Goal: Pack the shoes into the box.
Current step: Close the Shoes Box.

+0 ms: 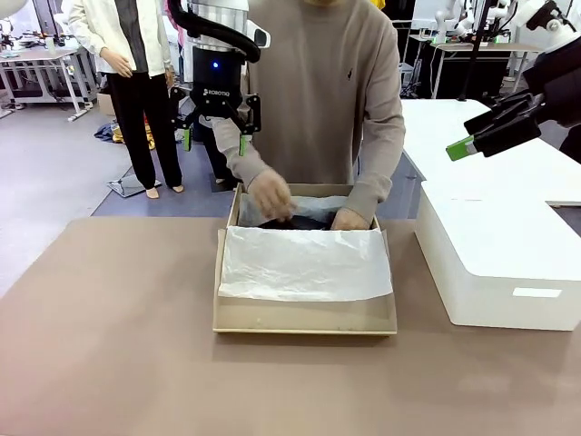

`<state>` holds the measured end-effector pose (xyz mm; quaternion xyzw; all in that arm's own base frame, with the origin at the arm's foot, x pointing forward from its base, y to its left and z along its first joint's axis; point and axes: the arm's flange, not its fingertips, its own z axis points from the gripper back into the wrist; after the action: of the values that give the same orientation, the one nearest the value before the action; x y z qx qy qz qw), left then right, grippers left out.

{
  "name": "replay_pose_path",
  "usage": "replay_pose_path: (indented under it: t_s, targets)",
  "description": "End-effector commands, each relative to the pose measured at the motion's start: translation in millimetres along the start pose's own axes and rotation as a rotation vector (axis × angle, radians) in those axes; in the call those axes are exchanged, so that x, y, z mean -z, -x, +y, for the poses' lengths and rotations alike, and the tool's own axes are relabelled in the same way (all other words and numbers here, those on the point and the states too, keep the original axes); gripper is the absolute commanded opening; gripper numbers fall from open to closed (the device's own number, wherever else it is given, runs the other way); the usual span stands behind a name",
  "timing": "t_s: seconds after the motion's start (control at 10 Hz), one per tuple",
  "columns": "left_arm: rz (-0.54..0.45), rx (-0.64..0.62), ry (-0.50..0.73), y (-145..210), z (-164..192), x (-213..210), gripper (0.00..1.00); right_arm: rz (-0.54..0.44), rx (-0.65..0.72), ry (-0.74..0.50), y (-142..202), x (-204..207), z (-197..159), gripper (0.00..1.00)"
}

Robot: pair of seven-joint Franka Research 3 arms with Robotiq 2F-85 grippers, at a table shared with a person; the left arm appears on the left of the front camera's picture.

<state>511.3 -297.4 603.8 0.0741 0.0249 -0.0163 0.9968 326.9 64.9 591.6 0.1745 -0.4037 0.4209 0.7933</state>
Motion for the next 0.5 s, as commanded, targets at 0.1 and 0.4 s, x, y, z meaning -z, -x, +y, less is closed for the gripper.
replay_pose_path:
  t_s: [0.1,0.4]
  targets:
    - [-0.107,0.405,-0.043,18.7,48.3,4.6,1.0,-0.015,0.002,-0.013,0.3,0.8,-0.4,1.0]
    - [-0.139,0.717,0.064,28.5,96.6,8.3,1.0,-0.015,0.002,-0.013,0.3,0.8,-0.4,1.0]
